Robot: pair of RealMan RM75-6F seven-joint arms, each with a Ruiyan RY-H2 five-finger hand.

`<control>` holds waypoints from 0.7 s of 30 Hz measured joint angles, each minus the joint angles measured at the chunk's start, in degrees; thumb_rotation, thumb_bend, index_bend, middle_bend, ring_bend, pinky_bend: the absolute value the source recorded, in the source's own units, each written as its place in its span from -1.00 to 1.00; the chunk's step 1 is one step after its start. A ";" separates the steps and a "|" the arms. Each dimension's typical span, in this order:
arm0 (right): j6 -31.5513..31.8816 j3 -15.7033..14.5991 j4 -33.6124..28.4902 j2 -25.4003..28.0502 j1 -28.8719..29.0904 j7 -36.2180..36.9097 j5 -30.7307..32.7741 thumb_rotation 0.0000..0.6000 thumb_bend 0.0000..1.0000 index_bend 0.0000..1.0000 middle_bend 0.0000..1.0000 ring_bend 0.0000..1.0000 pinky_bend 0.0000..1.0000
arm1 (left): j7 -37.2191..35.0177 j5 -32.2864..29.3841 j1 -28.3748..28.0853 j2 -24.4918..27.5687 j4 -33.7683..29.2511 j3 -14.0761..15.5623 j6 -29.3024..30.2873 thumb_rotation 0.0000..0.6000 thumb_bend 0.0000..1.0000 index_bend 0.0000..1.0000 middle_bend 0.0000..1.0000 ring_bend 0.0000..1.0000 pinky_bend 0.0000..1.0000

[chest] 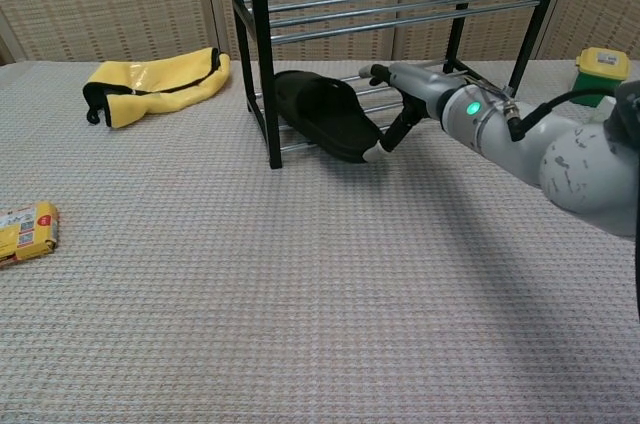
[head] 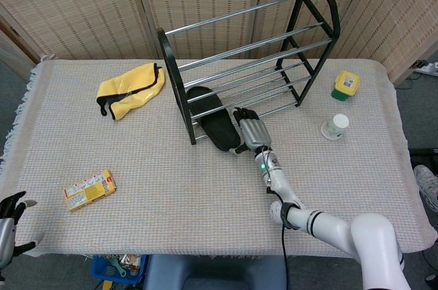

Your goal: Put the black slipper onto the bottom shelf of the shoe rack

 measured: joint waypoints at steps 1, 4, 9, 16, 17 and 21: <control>-0.06 0.10 0.20 -0.09 0.12 -0.20 0.06 1.00 -1.00 -1.00 -0.91 -1.00 -1.00 | -0.05 -0.11 0.03 -0.01 0.09 0.00 -0.04 1.00 -0.60 -0.37 -0.67 -0.68 -0.37; -0.36 0.14 0.75 -0.17 0.29 -0.70 0.36 1.00 -1.00 -1.00 -0.91 -1.00 -1.00 | -0.10 -0.26 0.03 -0.08 0.37 0.09 -0.34 1.00 -0.60 -0.37 -0.67 -0.68 -0.37; -0.35 0.27 0.45 0.03 0.11 -0.54 0.21 1.00 -1.00 -1.00 -0.91 -1.00 -1.00 | -0.31 -0.23 0.04 -0.20 0.47 0.05 -0.28 1.00 -0.60 -0.37 -0.67 -0.68 -0.37; 1.51 -0.48 -4.37 2.79 -2.35 1.61 -2.41 1.00 -1.00 -1.00 -0.91 -1.00 -1.00 | -0.46 0.12 0.03 -0.19 0.51 0.06 -0.12 1.00 -0.60 -0.37 -0.67 -0.68 -0.37; 1.88 -0.68 -5.44 3.39 -2.87 1.93 -2.86 1.00 -1.00 -1.00 -0.91 -1.00 -1.00 | -0.44 0.21 -0.02 -0.21 0.48 0.07 -0.14 1.00 -0.60 -0.37 -0.67 -0.68 -0.37; 3.90 -1.81 -11.31 6.76 -5.62 3.07 -4.75 1.00 -0.99 -1.00 -0.91 -1.00 -1.00 | -0.31 0.69 -0.27 -0.28 0.25 0.00 -0.11 1.00 -0.60 -0.37 -0.67 -0.68 -0.37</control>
